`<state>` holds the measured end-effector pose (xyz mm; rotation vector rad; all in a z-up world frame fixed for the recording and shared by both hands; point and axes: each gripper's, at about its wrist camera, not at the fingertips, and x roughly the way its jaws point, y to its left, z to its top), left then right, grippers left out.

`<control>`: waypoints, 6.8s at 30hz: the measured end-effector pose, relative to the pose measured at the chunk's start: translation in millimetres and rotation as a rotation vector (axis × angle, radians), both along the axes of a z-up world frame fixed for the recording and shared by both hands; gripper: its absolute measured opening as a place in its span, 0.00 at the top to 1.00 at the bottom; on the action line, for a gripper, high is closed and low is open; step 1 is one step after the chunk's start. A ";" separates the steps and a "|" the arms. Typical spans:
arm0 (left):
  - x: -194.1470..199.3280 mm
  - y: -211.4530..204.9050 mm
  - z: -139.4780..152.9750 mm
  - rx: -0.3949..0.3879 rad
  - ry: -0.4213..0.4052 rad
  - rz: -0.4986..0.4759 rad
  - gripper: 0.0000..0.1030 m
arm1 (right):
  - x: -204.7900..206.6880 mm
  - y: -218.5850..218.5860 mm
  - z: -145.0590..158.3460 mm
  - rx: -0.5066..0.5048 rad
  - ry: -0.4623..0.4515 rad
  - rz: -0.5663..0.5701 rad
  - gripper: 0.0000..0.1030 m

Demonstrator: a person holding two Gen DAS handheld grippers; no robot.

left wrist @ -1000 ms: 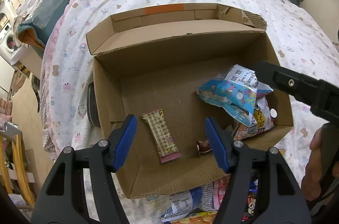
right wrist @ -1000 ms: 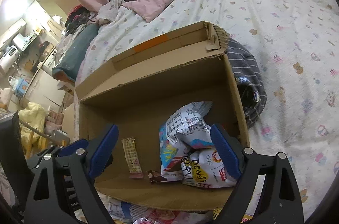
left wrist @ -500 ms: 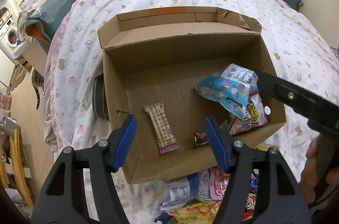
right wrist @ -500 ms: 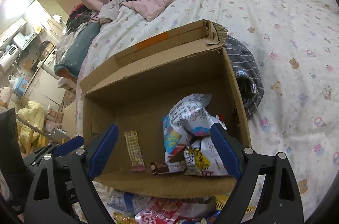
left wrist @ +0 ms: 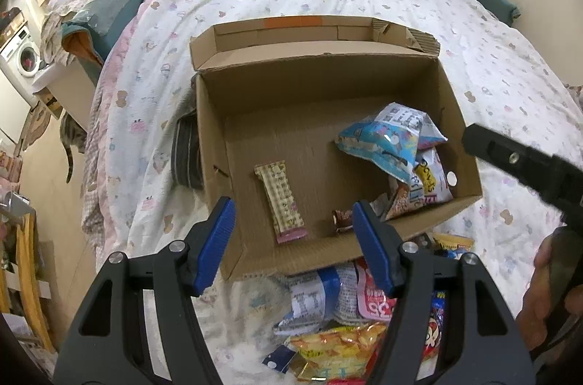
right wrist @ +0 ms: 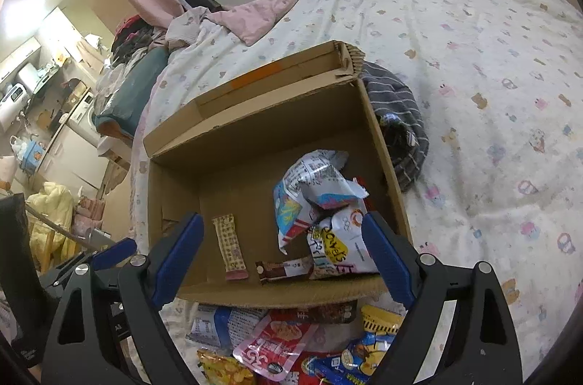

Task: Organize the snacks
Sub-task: 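Lift both open tools away from the box, then lower the left tool to the pile and grasp the red-topped white snack bag, then grasp the yellow-and-blue chip bag with the right tool while the left tool holds the red bag, then carry both bags over the box and open both tools to drop them inside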

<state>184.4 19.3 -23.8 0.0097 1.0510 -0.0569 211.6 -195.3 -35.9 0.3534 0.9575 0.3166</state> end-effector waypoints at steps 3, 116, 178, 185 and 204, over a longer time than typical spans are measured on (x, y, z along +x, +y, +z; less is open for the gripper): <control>-7.0 3.6 -0.4 -0.004 0.005 0.007 0.38 | -10.3 -5.3 4.4 -0.001 -0.022 -0.037 0.12; -77.7 45.9 -40.5 -0.080 0.181 0.078 0.73 | -60.8 -59.7 -113.1 0.053 0.456 -0.064 0.57; 65.7 4.6 -25.6 -0.059 0.047 0.014 0.73 | 47.2 24.1 -11.5 0.108 0.028 0.134 0.57; 70.6 10.2 -36.8 -0.074 0.102 0.029 0.73 | 47.6 30.4 -20.8 0.095 0.064 0.156 0.56; 67.3 0.9 -22.6 -0.006 0.048 -0.010 0.68 | 47.6 33.7 -21.7 0.074 0.063 0.158 0.56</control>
